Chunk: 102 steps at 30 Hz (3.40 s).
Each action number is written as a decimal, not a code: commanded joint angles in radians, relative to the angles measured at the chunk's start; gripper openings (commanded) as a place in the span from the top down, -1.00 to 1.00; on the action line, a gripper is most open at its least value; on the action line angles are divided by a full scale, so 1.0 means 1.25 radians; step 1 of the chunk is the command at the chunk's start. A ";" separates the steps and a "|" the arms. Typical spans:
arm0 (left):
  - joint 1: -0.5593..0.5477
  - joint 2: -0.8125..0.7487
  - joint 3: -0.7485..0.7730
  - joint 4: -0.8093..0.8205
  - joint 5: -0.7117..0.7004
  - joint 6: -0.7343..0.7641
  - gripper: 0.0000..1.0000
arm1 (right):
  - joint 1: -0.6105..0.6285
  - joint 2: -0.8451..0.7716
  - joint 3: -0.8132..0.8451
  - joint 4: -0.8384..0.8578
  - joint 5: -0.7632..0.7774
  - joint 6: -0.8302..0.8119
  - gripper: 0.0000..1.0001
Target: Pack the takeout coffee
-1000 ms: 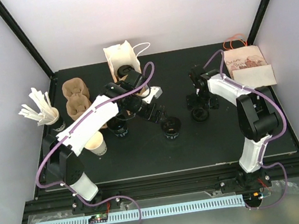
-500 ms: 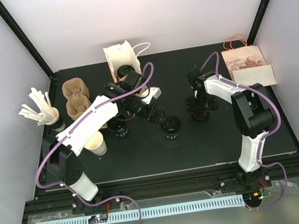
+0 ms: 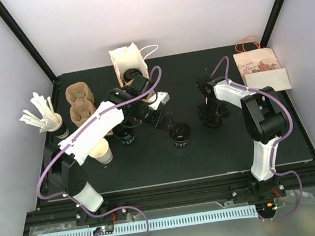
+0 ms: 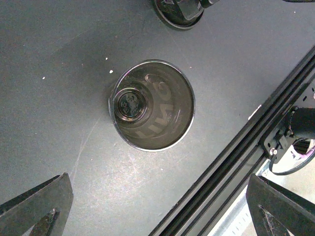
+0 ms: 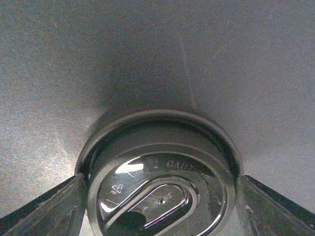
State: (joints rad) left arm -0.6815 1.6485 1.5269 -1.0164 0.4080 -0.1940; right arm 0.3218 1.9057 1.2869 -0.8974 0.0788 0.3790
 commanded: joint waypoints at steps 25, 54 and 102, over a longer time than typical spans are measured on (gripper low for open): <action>0.097 -0.056 -0.055 0.054 0.045 -0.010 -0.97 | 0.144 -0.211 0.147 -0.197 -0.013 -0.037 -0.53; 0.196 -0.067 -0.154 0.105 0.199 -0.017 -0.90 | 0.373 -0.079 0.252 -0.257 -0.018 -0.047 -0.53; 0.206 0.015 -0.195 0.120 0.383 -0.016 -0.16 | 0.355 -0.198 0.217 -0.149 -0.158 -0.025 -0.74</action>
State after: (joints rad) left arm -0.4255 1.6394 1.2915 -0.8871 0.7815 -0.2260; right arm 0.8188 1.7470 1.5959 -1.1625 0.0063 0.3210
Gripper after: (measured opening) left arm 0.606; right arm 0.895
